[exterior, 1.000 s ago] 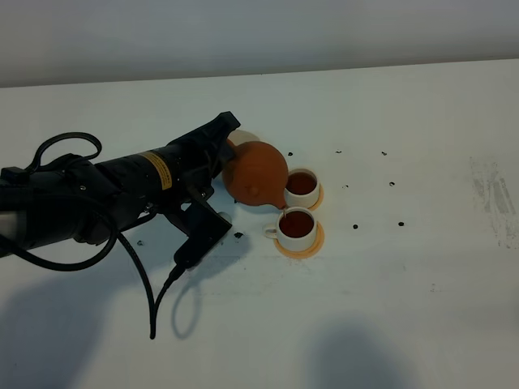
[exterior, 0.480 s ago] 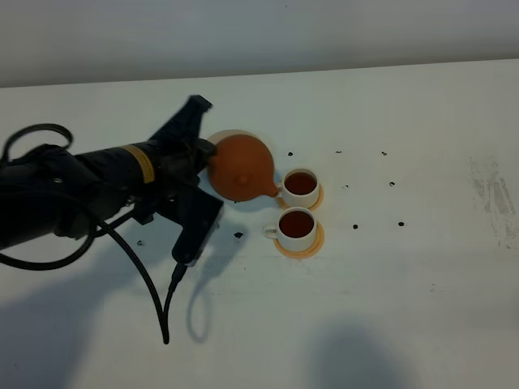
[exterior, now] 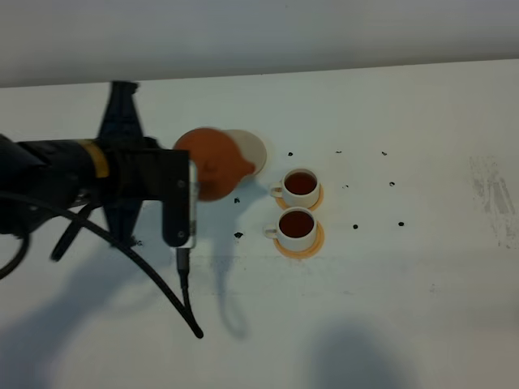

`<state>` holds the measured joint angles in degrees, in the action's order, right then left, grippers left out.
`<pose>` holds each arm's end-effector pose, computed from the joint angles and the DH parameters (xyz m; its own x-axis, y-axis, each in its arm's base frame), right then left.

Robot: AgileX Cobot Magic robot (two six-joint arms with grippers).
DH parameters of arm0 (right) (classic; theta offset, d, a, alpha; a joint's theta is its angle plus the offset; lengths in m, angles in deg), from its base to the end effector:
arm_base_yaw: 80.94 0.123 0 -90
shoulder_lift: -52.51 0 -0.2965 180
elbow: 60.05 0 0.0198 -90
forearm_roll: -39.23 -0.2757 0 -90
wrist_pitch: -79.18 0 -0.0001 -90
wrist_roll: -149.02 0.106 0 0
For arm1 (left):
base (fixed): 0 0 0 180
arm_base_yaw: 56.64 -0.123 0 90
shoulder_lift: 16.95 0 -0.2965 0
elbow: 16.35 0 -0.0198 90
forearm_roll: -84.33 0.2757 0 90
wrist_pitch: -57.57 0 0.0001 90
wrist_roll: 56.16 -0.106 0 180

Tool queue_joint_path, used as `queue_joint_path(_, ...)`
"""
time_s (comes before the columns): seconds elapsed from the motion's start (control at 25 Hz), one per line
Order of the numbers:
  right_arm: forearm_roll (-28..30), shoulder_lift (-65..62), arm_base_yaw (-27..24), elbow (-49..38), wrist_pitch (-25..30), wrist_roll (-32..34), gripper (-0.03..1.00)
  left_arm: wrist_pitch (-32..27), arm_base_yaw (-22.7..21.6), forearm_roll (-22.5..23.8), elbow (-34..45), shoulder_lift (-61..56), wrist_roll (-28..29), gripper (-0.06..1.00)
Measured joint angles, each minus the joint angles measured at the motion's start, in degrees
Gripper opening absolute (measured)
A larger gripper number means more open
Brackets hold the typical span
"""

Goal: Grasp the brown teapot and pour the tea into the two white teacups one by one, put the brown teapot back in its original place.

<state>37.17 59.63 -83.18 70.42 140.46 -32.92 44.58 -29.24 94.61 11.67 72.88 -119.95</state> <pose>0.0189 0.0026 0.2782 -0.4679 0.0017 -0.8838 0.0035 1.0000 0.0001 0.2971 -0.1492 0.2392 0.2544 0.9489 -0.1865 0.6760 -0.0366 0.7360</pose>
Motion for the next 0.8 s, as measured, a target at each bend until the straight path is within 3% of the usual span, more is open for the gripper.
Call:
queue_joint_path(0.2,0.00,0.00,0.00,0.00,0.00,0.00,0.51,-13.76,0.00,-8.42,0.00,-4.36,7.33,0.10)
queue_joint_path(0.36,0.00,0.00,0.00,0.00,0.00,0.00,0.51,-20.39,0.00,-14.32,0.00,-4.78,15.17,0.10)
queue_joint_path(0.6,0.00,0.00,0.00,0.00,0.00,0.00,0.51,-24.91,0.92,-18.70,0.00,-4.27,26.51,0.10)
queue_joint_path(0.8,0.00,0.00,0.00,0.00,0.00,0.00,0.51,-26.27,1.03,-19.16,0.00,-1.31,32.58,0.10)
